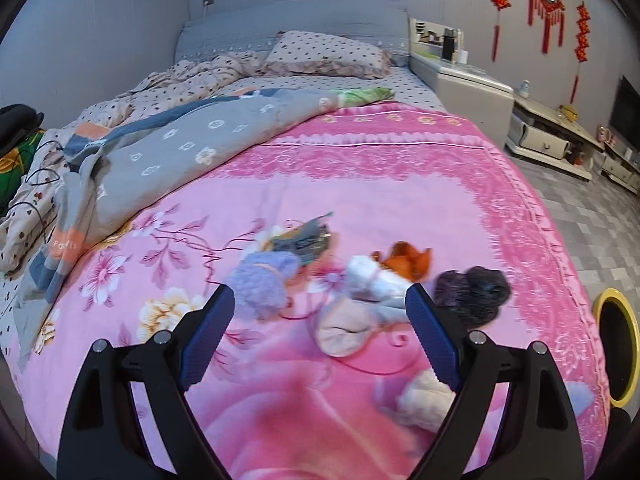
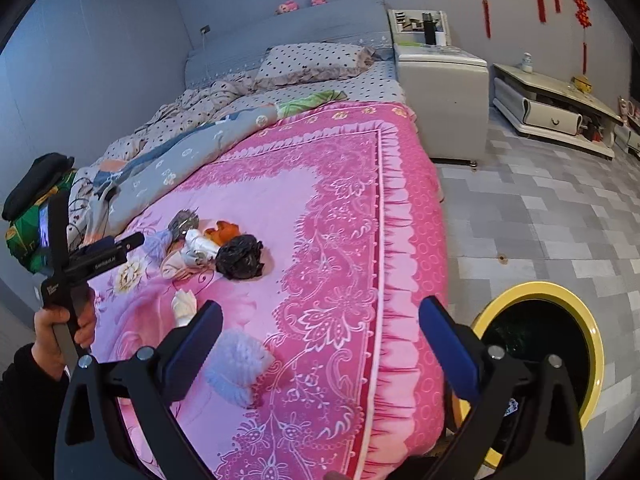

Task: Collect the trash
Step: 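Move both tools back over the bed toward the remaining trash, then grasp the lavender bubble-wrap puff with the left tool while the right tool grasps the white mesh puff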

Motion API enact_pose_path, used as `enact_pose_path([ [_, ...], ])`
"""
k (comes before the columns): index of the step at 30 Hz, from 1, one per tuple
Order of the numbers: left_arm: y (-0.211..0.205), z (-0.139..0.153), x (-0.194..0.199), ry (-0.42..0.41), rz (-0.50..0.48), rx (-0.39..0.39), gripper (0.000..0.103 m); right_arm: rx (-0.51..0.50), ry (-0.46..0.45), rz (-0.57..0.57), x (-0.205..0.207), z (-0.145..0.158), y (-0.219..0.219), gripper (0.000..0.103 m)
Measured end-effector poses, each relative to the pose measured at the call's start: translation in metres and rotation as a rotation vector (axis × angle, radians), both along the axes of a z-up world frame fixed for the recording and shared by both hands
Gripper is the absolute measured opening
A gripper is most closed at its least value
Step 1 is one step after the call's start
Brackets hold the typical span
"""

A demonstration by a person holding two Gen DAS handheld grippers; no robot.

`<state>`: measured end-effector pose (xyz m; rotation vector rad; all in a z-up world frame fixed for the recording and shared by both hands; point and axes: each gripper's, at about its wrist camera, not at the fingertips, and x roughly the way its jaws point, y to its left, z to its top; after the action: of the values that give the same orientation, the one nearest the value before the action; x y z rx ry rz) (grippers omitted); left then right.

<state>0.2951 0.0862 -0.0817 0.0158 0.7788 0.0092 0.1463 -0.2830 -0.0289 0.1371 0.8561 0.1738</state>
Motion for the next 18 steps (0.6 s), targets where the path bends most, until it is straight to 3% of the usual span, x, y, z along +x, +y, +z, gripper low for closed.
enact_pose_path([
  [7,0.046,-0.026,0.026,0.043,0.068,0.004,0.084,-0.009,0.062,0.073,0.008,-0.032,0.042,0.095],
  [18,0.071,-0.065,0.068,0.095,0.079,-0.013,0.084,0.014,0.126,0.123,0.022,-0.071,0.070,0.095],
])
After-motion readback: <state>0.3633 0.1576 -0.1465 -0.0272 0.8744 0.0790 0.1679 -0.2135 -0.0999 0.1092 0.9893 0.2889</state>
